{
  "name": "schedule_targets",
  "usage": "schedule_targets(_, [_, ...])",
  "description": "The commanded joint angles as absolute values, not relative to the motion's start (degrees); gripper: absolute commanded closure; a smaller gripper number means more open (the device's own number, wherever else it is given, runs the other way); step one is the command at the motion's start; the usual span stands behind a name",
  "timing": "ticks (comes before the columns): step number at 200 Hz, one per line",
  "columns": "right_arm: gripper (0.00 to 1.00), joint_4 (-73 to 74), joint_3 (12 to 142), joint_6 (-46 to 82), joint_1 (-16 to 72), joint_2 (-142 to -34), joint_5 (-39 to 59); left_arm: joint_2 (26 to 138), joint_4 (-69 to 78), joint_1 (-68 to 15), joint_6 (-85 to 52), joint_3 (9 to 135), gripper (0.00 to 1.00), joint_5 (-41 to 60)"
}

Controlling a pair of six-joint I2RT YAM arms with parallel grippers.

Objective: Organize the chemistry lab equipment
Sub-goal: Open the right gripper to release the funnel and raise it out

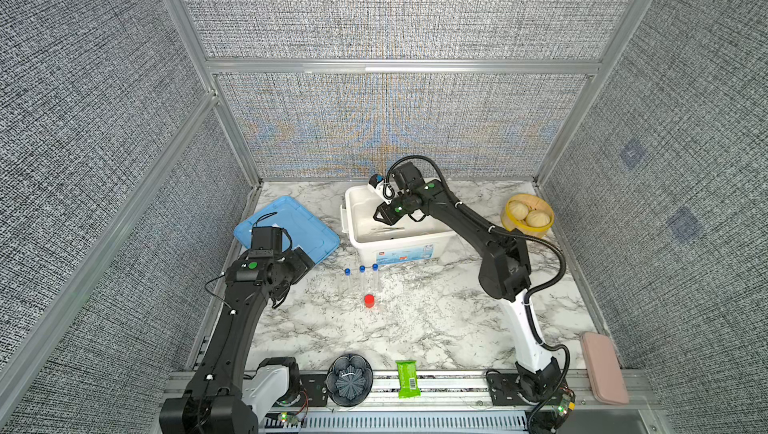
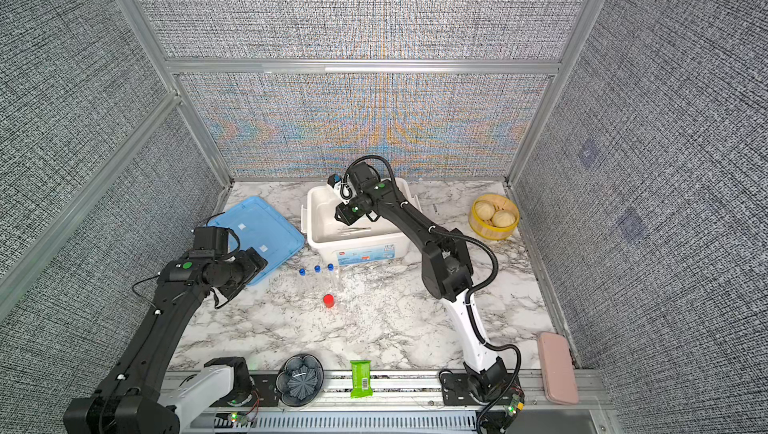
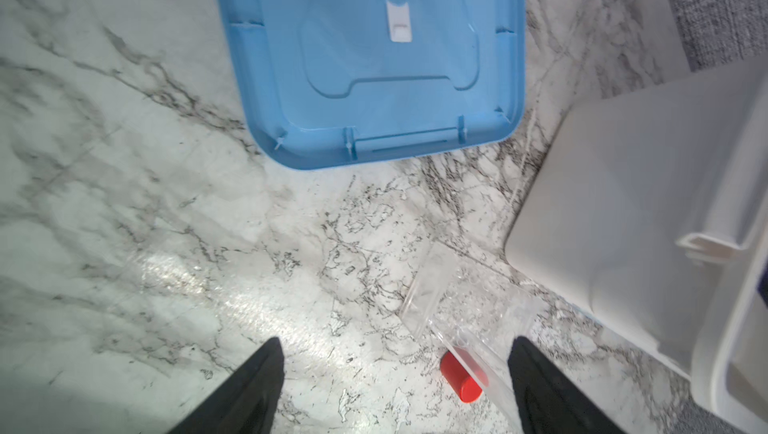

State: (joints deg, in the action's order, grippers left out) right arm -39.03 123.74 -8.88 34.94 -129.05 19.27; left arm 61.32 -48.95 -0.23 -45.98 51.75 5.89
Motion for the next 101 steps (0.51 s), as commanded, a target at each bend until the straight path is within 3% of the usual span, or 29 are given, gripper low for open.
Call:
schedule_targets(1, [0.64,-37.6,121.3,-9.2,35.2,-124.2,20.2,63.0,-51.5,0.3,-49.5,52.3,0.17,-0.6])
schedule_targets(101, [0.64,-21.1,87.9,-5.3,36.1,-94.5,18.4,77.8,-51.2,4.3,-48.1,57.8,0.47,-4.5])
